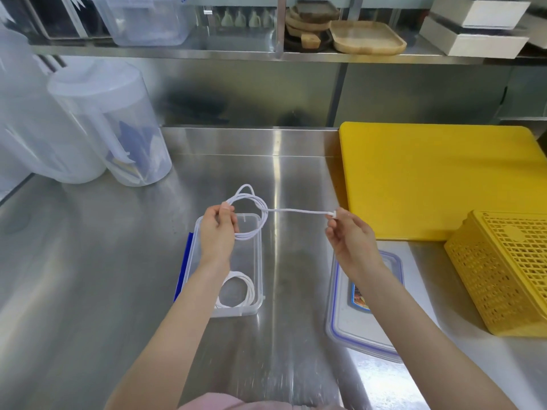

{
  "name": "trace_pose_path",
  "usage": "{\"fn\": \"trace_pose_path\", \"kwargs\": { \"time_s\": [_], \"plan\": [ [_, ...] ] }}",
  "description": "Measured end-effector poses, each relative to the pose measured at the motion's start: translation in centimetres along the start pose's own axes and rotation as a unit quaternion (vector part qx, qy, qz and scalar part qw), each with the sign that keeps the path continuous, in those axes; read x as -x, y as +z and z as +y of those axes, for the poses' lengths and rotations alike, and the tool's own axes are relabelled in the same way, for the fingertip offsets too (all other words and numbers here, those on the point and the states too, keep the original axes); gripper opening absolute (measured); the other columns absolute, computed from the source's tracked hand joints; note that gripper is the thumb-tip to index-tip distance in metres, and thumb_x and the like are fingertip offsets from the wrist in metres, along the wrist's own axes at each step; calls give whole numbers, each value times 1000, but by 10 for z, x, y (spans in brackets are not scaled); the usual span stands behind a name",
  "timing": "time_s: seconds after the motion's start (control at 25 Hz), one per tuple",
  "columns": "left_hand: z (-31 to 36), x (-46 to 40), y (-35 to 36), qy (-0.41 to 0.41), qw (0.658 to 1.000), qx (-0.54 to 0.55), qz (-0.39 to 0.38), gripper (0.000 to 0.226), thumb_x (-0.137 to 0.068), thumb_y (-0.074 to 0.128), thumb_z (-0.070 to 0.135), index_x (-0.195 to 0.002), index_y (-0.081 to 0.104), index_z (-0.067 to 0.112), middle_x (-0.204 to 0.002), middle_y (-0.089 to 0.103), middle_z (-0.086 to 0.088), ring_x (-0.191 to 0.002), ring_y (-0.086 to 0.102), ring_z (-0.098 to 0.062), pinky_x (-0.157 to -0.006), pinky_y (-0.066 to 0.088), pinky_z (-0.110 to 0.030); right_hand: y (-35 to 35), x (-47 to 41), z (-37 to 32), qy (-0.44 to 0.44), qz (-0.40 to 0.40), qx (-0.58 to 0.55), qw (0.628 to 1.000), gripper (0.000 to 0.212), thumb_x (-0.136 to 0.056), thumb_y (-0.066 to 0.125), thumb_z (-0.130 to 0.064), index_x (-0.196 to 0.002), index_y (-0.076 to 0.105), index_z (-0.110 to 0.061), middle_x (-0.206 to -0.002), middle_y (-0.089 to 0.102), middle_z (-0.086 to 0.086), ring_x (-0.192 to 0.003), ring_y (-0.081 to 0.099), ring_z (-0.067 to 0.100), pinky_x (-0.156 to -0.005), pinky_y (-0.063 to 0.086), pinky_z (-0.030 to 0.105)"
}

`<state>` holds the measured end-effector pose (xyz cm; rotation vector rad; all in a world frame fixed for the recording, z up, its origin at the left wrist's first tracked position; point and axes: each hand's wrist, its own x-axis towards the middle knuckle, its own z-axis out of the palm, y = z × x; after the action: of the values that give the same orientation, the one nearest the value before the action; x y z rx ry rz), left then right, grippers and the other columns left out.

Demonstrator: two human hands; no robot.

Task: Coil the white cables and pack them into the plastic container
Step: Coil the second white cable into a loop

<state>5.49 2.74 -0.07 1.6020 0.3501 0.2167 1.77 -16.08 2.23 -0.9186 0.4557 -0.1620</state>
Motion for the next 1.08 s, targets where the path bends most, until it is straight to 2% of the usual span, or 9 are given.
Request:
{"fn": "trace_pose_path", "kwargs": {
  "time_s": [0.24,0.32,0.48,0.6,0.68,0.76,0.88,0.96,1.08],
  "plan": [
    [8,-17,-2,-82,989,123,7,32,-98,37,22,-67,47,19,-65,44,5,-49,37,-6,-51,34,-18,-12,-2,-2,-25,-17,-45,999,20,-93,45,-2,-77,55,-10,-64,54,2,-43,51,2,-50,48,12],
    [14,-17,-2,-96,976,196,11,31,-98,37,21,-69,49,18,-65,44,6,-41,40,-3,-47,37,-15,-16,1,-1,-93,-57,87,990,21,-92,46,0,-77,53,-14,-63,52,0,-48,51,4,-54,47,13],
    [24,-20,-3,-142,927,348,1,29,-98,36,20,-72,49,17,-67,46,6,-38,44,-2,-45,40,-14,-22,14,18,-109,-225,415,875,29,-85,53,5,-87,55,-24,-76,57,-5,-65,55,9,-61,44,9],
    [25,-6,3,-172,898,400,-59,31,-98,36,23,-71,50,15,-69,47,6,-44,48,-2,-55,43,-17,-15,13,37,-82,-233,563,789,27,-84,56,-5,-102,62,-23,-88,58,-6,-79,56,10,-63,39,5],
    [27,4,9,-180,884,421,-93,30,-98,36,24,-72,50,15,-70,49,5,-49,50,-3,-63,43,-19,-11,9,42,-94,-204,599,768,27,-83,55,-6,-107,65,-16,-89,57,-8,-81,53,7,-65,35,5],
    [29,11,14,-195,867,447,-106,29,-98,37,24,-75,51,14,-67,55,4,-54,53,-6,-67,46,-21,-5,7,42,-84,-177,582,789,18,-83,57,-8,-92,67,-18,-75,57,-10,-71,52,8,-61,37,5],
    [30,19,22,-230,852,455,-119,27,-98,35,24,-78,50,14,-59,62,1,-62,58,-11,-71,49,-26,5,5,37,-32,-140,432,890,22,-84,57,0,-70,57,-18,-64,58,1,-56,56,13,-67,49,20],
    [26,29,29,-233,863,427,-135,25,-98,34,21,-79,48,14,-67,64,-1,-70,59,-13,-72,48,-26,11,4,31,5,-117,270,956,15,-86,54,4,-77,55,-8,-67,59,8,-50,61,10,-61,55,18],
    [18,38,36,-183,909,342,-154,23,-99,32,17,-81,47,16,-87,63,-2,-84,60,-12,-73,49,-21,14,4,22,52,-101,121,986,4,-91,51,-5,-91,54,-2,-72,62,10,-55,65,6,-62,57,15]
  ]
}}
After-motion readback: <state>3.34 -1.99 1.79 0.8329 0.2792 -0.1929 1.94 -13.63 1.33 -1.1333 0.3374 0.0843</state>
